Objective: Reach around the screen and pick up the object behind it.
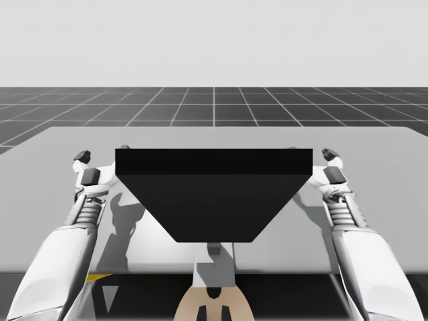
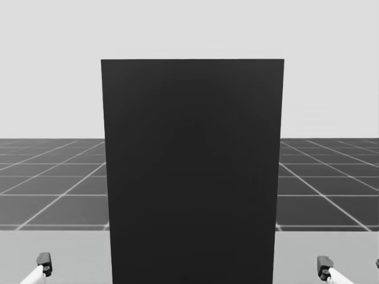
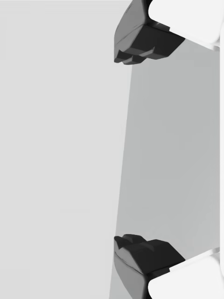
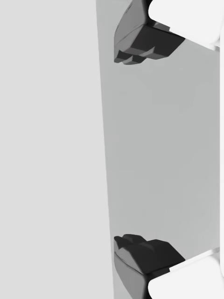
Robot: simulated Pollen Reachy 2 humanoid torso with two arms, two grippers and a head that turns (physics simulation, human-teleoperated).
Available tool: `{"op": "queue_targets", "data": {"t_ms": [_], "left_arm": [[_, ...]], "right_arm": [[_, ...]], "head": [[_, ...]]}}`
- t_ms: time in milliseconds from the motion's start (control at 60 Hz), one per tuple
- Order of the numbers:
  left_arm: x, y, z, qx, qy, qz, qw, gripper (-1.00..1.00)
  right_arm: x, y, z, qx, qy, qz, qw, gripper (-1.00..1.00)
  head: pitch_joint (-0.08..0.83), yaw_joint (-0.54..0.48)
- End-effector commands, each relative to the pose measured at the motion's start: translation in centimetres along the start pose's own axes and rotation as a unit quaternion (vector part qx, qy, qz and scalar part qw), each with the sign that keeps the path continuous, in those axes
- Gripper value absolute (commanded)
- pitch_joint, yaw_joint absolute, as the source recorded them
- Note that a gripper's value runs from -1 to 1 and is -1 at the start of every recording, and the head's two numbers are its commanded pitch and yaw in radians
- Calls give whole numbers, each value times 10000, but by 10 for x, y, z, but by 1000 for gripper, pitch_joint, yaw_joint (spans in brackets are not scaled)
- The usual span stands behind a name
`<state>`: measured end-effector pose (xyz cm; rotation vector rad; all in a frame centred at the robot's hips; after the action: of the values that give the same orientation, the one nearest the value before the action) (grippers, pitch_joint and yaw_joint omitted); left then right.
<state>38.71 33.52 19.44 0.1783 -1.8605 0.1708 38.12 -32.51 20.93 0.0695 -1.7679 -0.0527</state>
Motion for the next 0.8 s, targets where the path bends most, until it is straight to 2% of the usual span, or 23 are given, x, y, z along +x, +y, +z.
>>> {"op": "queue_targets", "data": {"t_ms": [17,100,150,167,200,233,283,350,400,433,483,517,617,667,700,800], "left_arm": [[-1,-1,0,-15,4,-43,10000,-1000],[-1,-3,1,-105,57,-21,9999,-1000],[-1,-5,2,-339,208,108,9991,-1000],[-1,-6,3,-458,258,139,9985,-1000],[-1,-8,3,-582,337,99,9977,-1000],[0,-12,7,-798,454,12,9958,-1000],[4,-17,13,-1031,439,-218,9935,-1000],[10,-17,21,-1316,420,-325,9899,-1000],[14,-15,26,-1581,413,-233,9863,-1000],[18,-11,33,-1824,388,-164,9823,-1000],[20,-4,41,-2182,395,-95,9750,-1000],[21,-1,44,-2287,395,-84,9727,-1000],[22,15,59,-2914,382,23,9558,-1000],[23,21,64,-3130,383,87,9489,-1000],[23,26,68,-3356,398,177,9410,-1000],[22,36,75,-3696,420,239,9279,-1000]], "right_arm": [[0,2,3,22,-161,113,9998,-1000],[1,6,6,581,-23,-1,9983,-1000],[3,7,8,967,9,68,9953,-1000],[3,7,10,1127,44,0,9936,-1000],[2,7,11,1300,97,-96,9914,-1000],[2,8,14,1563,98,-39,9877,-1000],[4,7,18,1782,63,-73,9840,-1000],[6,5,24,2068,-43,-146,9783,-1000],[8,4,27,2229,-58,-185,9746,-1000],[9,2,32,2486,-52,-197,9684,-1000],[9,0,39,2749,-74,-20,9615,-1000],[9,0,41,2825,-63,-52,9592,-1000],[6,-3,52,3214,-73,-145,9468,-1000],[4,-3,55,3305,-112,-45,9437,-1000],[2,-4,58,3417,-58,-50,9398,-1000],[-2,-5,65,3691,-33,-9,9294,-1000]], "head": [[-14,10],[-10,7],[-5,6],[-4,5],[-6,5],[-4,2],[-2,4],[2,9],[5,12],[7,13],[8,14],[9,14],[15,15],[18,15],[19,16],[21,18]]}}
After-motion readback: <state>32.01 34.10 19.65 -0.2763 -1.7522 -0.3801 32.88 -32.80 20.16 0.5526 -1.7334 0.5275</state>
